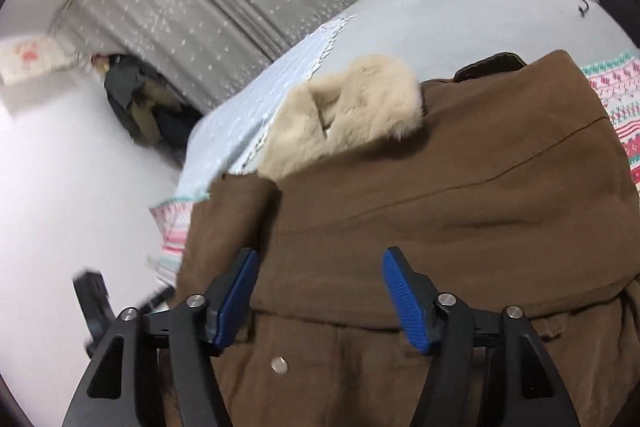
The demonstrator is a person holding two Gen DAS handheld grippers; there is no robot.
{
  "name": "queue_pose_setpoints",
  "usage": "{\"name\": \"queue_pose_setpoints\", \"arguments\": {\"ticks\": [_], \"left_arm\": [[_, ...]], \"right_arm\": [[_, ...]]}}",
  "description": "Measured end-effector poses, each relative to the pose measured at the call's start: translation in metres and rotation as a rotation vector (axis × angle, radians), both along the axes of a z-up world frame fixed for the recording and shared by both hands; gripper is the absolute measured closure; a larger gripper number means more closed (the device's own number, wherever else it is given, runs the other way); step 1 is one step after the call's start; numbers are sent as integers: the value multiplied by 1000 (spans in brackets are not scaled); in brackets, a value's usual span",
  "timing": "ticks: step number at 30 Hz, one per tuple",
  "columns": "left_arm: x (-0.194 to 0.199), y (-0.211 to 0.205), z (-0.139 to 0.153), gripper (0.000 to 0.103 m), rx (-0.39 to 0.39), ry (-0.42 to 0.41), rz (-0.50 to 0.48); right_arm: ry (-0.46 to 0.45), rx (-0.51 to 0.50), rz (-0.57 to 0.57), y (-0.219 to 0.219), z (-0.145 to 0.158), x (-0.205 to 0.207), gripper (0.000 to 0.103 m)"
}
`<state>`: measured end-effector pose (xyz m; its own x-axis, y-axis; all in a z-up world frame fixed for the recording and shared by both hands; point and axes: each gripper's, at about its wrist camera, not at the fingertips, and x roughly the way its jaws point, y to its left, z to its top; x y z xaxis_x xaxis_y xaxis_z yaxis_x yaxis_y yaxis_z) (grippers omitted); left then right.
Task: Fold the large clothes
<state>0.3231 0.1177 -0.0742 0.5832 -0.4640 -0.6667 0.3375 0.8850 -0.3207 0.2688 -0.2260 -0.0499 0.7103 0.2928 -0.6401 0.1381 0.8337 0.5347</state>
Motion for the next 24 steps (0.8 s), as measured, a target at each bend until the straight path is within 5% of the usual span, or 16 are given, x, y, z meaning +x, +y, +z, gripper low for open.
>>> {"name": "queue_pose_setpoints", "arguments": {"ticks": [5,11,13,14,15,20,24], "left_arm": [[-2,-18,-4,24,91,-13,-32],[2,-9,-4,24,44,3,-29],[2,-7,-4,24,17,6,-16],[2,-4,-4,24,2,6,-12],[1,-3,-3,24,-5,5,-12],[0,-1,-2,24,-26,5,-14],[1,-6,-7,24,9,35,-36]], "right_arm": [[49,-43,147,44,-6,52,34],[106,-4,224,99,-43,124,34],[72,17,226,108,-44,135,51],[62,12,234,112,-42,137,85],[53,7,241,113,-37,138,97],[-175,-140,224,111,33,88,97],[-137,-298,170,79,39,30,91]]}}
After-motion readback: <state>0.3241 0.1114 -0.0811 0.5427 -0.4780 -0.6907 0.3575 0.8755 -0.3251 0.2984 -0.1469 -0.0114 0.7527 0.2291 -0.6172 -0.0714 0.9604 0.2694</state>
